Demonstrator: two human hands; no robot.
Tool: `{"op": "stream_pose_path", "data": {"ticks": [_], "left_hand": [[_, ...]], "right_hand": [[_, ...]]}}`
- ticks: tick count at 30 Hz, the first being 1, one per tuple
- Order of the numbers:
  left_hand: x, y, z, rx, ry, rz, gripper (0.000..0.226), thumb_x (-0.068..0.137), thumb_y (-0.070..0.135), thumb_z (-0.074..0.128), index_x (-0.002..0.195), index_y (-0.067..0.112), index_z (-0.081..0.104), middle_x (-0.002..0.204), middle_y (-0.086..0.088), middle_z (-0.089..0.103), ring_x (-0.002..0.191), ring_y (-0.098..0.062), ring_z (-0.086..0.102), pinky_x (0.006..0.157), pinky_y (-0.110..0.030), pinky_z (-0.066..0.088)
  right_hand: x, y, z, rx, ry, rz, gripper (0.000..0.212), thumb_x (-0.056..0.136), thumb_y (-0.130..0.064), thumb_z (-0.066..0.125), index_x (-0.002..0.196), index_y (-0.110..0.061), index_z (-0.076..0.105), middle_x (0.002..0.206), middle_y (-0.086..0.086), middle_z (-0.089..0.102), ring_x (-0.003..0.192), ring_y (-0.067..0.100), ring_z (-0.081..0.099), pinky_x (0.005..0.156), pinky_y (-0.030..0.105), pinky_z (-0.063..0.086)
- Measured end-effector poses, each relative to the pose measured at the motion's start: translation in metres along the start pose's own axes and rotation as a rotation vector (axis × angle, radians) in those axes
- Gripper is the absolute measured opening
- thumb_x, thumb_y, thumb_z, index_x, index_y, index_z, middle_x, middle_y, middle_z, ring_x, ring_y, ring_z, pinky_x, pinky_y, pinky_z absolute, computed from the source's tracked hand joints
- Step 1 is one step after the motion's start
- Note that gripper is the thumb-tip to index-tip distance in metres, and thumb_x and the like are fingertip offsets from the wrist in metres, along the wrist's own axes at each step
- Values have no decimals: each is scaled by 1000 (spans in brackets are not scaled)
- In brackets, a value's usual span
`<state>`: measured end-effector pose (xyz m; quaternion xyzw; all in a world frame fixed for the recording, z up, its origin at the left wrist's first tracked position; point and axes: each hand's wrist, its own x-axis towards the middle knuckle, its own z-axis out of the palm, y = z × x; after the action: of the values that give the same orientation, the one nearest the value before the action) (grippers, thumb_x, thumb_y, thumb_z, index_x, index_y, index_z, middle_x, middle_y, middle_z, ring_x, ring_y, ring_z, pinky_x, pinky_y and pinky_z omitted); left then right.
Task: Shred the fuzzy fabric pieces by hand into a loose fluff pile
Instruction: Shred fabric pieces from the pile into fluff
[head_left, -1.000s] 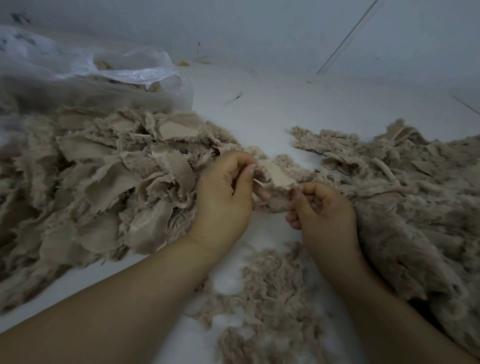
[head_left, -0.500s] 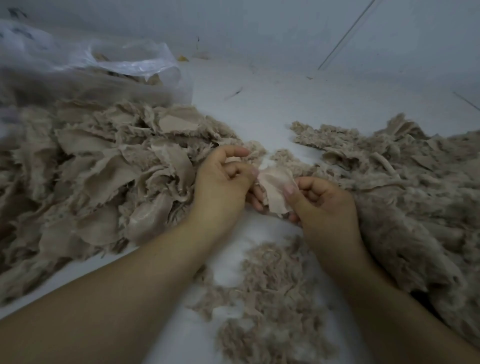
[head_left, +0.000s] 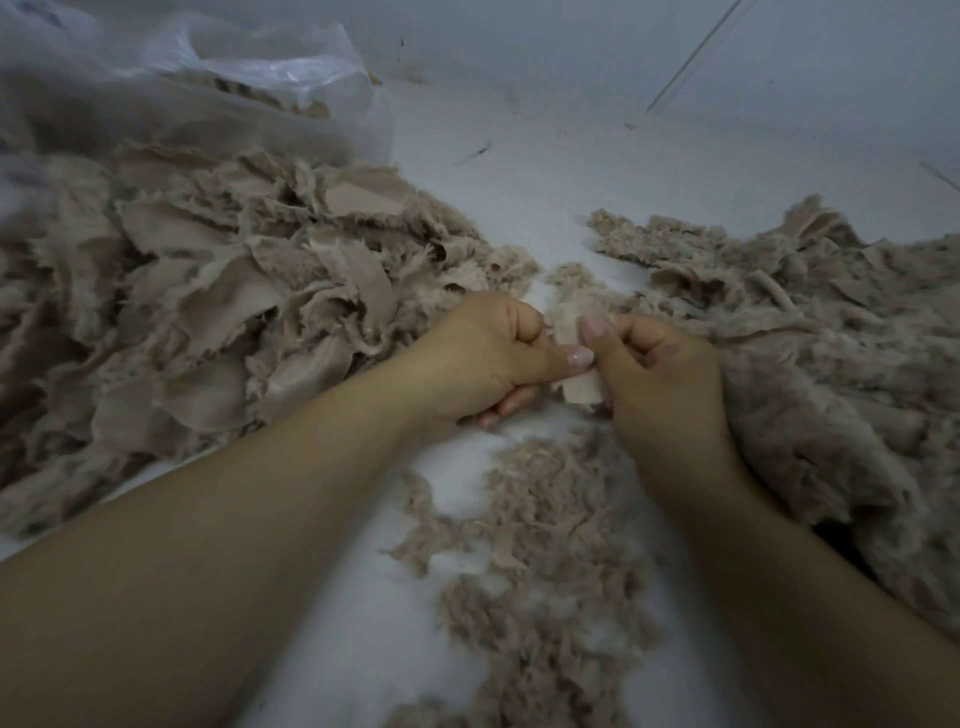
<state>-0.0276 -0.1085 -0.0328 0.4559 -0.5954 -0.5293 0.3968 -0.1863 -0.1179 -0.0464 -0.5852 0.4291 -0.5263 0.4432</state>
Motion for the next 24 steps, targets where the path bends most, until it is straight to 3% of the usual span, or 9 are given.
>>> {"op": "stream_pose_path", "data": {"ticks": [2,5,9,12,14,16,18,22,24], "left_hand": [[0,0,-3,-88,-53,4,33,80,30,69,64,3,60,34,-4,40,25,-13,29,36,-15,21],[0,-1,-12,-218,-81,-16,28,82,24,64,67,1,57,36,-5,40,26,-13,29,37,-20,16],[3,2,-5,-88,-27,-52,32,85,33,66,81,2,58,46,-9,48,29,-16,36,34,-18,22],[1,2,-1,34,-98,-62,29,93,23,64,70,6,63,43,-7,47,30,-12,36,34,-16,30],[1,1,-4,-5,-124,-72,26,92,17,65,82,-7,63,41,-7,46,29,-12,35,34,-15,29],[2,0,-7,-48,-127,-76,34,89,16,67,86,-17,57,41,-8,46,28,-12,34,33,-15,28],[1,-1,-8,-74,-137,-72,33,87,16,68,81,-15,59,40,-9,46,27,-13,34,33,-15,27],[4,-5,-8,-81,-168,-65,48,82,26,72,82,-19,53,40,-7,47,27,-13,35,34,-14,27],[4,-5,-9,-74,-170,-53,38,87,24,70,75,-10,57,40,-7,47,28,-13,34,35,-14,27]], "right_hand": [[2,0,-2,-28,59,-2,28,96,-21,63,71,-15,72,54,1,60,50,9,53,45,24,48],[6,0,-4,11,99,50,24,98,-22,61,82,-11,75,73,17,71,63,23,64,62,47,58],[2,0,0,-18,55,27,25,95,-21,66,73,-23,77,65,5,71,58,17,64,52,33,57],[1,0,-1,-28,54,15,25,96,-25,64,76,-14,76,71,19,70,63,36,68,50,42,58],[2,1,-2,-36,70,19,28,98,-26,61,80,-10,75,74,21,71,70,43,69,52,50,58],[3,1,-2,-10,98,41,31,100,-25,56,79,-13,75,72,14,72,66,34,71,47,42,57],[3,-1,-1,61,136,90,39,103,-26,50,75,-15,74,65,7,71,55,20,68,42,28,51],[1,-1,0,50,26,60,36,100,-31,56,76,-11,74,66,13,70,55,25,65,49,32,53],[1,1,-1,-12,29,9,27,97,-21,62,74,-12,73,67,13,71,59,23,65,55,39,55]]}}
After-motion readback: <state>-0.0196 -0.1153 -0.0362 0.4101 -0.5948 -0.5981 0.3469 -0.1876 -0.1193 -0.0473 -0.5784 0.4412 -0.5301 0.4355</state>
